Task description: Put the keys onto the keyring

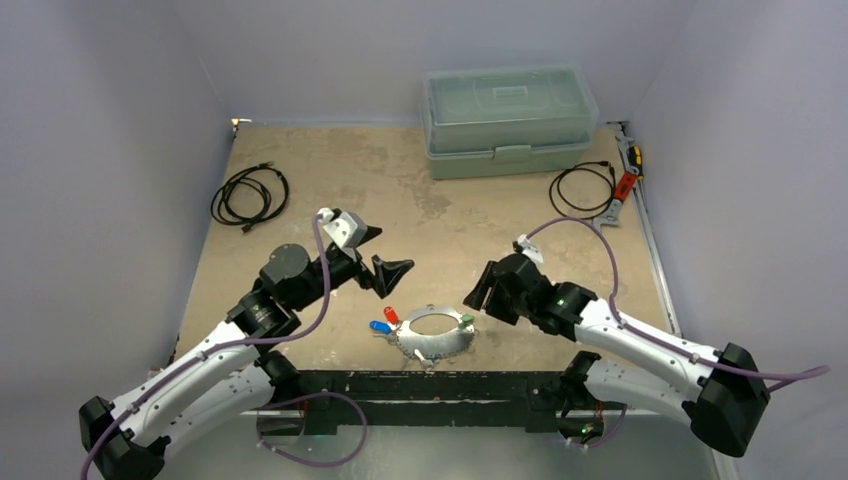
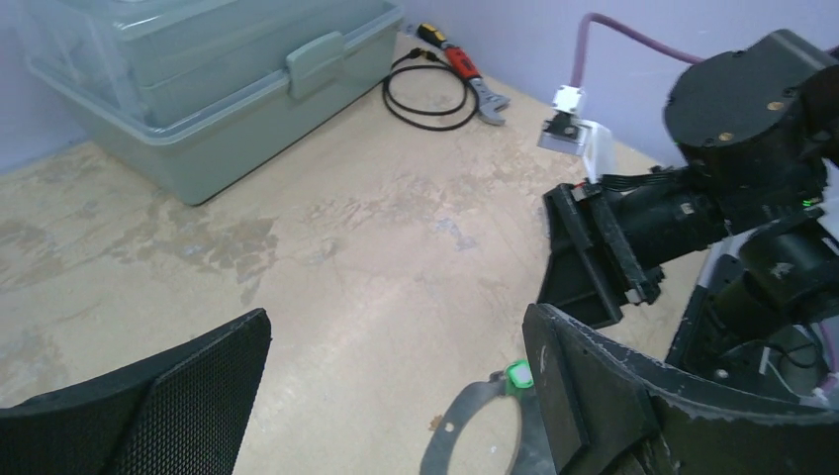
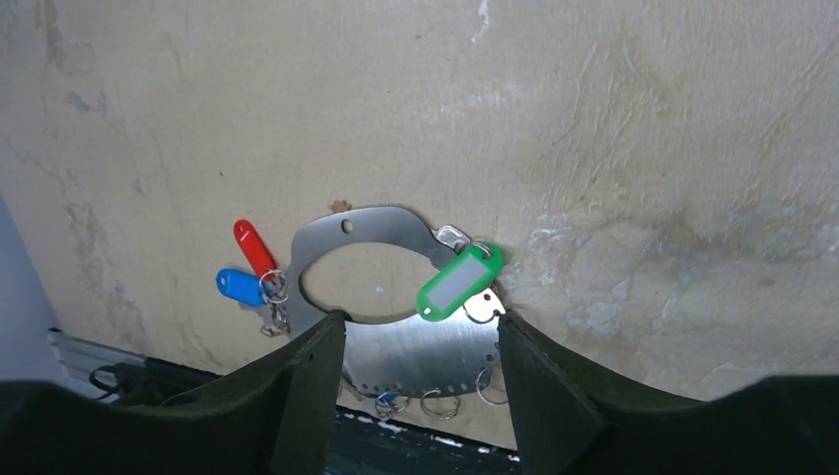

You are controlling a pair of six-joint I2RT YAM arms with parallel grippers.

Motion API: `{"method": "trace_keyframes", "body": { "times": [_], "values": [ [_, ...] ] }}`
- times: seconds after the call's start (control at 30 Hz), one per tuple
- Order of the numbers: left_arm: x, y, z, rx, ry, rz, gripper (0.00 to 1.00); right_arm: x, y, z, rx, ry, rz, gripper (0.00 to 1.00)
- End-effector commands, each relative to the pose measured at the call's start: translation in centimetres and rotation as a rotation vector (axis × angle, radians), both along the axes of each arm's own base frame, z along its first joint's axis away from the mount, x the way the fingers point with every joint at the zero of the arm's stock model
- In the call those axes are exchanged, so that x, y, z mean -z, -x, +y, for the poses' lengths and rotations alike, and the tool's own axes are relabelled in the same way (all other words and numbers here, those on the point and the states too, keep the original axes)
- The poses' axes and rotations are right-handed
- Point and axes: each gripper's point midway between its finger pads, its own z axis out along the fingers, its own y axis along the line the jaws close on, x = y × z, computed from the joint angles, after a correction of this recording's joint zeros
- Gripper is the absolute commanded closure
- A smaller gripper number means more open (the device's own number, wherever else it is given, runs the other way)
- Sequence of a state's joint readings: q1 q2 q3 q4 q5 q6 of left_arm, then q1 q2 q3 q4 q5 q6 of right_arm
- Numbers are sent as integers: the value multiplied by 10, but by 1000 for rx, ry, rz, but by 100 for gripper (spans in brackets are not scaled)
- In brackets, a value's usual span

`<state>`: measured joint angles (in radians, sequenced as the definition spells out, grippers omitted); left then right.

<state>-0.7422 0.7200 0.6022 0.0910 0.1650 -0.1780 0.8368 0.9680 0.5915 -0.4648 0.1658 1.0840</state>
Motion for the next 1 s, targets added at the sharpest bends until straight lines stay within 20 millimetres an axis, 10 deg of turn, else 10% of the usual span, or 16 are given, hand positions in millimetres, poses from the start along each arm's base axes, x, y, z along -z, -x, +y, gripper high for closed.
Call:
{"method": "trace_keyframes", "body": {
  "times": [0.0, 0.43, 0.7, 0.97],
  "values": [
    [8, -21, 18, -142, -78, -11, 1, 2, 1, -3, 157, -64, 74, 39],
    [67, -59, 52, -413, -196, 3, 1, -144, -117, -4, 196, 52, -675, 24],
    [88, -71, 32, -434, -155, 153, 1, -131, -138, -2, 141, 39, -430, 8],
    [22, -33, 17, -261, 93, 74, 1, -92, -101, -19, 215, -73, -356, 2]
  ]
}}
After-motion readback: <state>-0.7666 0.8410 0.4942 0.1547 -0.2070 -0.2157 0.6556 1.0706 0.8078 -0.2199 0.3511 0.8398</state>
